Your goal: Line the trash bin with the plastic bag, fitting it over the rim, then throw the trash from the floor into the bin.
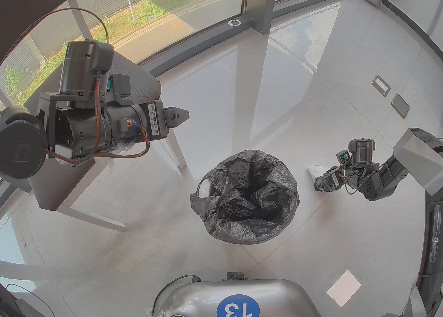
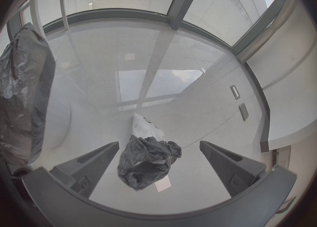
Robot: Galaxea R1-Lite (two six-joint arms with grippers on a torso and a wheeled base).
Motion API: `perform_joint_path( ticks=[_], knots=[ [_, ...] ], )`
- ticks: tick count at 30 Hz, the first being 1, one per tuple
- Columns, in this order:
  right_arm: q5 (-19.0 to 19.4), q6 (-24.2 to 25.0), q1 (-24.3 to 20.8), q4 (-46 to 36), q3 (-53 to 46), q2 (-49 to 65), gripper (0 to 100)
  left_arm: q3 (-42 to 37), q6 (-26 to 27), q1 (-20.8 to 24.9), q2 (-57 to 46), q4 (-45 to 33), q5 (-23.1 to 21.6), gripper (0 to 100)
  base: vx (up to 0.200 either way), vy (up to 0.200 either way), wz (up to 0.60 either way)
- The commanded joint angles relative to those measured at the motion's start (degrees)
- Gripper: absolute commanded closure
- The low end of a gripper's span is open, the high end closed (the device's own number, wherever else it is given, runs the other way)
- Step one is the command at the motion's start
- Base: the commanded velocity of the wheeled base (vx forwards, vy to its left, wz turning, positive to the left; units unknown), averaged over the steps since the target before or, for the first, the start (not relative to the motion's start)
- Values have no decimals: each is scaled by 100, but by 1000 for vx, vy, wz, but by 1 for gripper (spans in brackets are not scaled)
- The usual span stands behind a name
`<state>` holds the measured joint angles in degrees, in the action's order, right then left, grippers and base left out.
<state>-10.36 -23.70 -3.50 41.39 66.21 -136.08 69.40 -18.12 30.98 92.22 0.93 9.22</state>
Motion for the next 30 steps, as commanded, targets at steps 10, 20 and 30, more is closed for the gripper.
perform_joint_path(
  ticks=[10, 20, 30],
  knots=[
    [52, 14, 113, -105, 542, -691, 0, -6, -8, -39, 68, 4, 10, 0, 0, 0, 0],
    [289, 32, 148, -52, 736, -850, 100, -23, -17, -39, 68, 57, 10, 0, 0, 0, 0],
    [280, 32, 157, -43, 586, -806, 100, -225, -17, -39, 68, 338, 10, 0, 0, 0, 0]
  ],
)
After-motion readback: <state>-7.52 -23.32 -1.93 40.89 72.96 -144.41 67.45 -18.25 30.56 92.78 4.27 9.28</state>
